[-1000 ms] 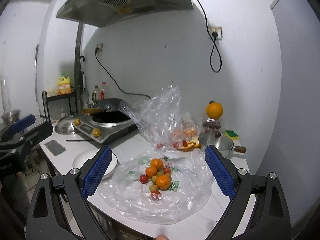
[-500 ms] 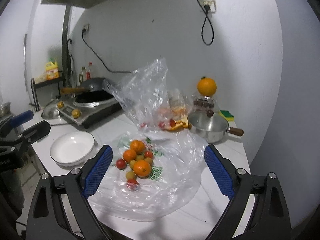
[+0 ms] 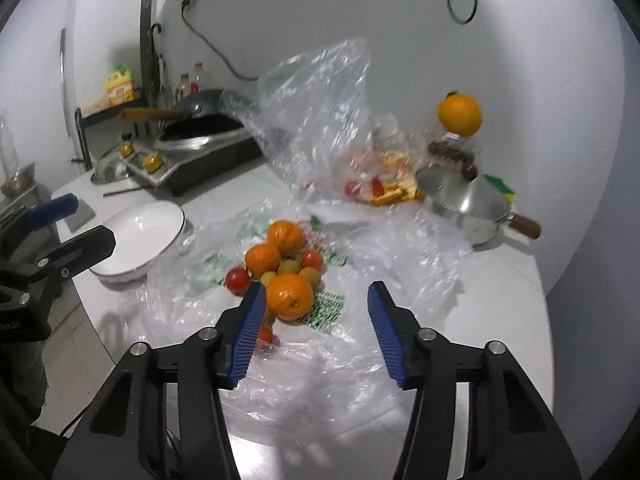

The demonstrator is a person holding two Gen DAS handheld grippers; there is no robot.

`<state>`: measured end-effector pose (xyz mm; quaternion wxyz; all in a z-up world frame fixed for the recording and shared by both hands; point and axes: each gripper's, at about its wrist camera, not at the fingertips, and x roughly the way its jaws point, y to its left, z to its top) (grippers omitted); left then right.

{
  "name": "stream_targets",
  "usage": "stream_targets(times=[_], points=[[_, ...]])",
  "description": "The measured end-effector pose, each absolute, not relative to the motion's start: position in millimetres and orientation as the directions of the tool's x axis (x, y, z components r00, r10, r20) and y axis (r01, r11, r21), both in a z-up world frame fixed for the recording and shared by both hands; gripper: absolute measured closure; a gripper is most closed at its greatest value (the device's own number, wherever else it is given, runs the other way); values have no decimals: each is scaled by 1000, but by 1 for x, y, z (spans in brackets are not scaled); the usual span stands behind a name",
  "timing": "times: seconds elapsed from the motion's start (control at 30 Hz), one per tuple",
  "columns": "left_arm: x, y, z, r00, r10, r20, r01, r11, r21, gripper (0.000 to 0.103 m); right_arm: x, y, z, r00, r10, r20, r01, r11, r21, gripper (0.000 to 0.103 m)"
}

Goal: Organize fruits
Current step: 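Move both grippers down toward the fruit pile on the plastic bag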

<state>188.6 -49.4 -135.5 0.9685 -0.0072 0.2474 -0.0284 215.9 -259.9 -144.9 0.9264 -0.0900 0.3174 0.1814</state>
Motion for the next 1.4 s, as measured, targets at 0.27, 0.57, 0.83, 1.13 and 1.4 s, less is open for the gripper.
stream_targets(times=[0.27,0.57,0.83,1.13,1.4], points=[[203,-50,-155,851,-78,-520,78,997,-23,4,238,-243,-178,656,313,-687,-432,902,-2,58],[209,-49,-170,837,-93,-540,101,995,-14,12,250,-227,-206,566,343,-750,-467,883,51,66],[209,-55,-175,837,-102,-538,109,994,-18,12,252,-218,-212,518,384,-764,-499,862,94,66],[211,-67,-182,817,-118,-564,135,991,-12,12,250,-222,-217,504,411,-760,-505,854,127,74],[220,-93,-187,791,-144,-595,191,982,16,12,248,-250,-201,558,428,-711,-488,862,137,74]])
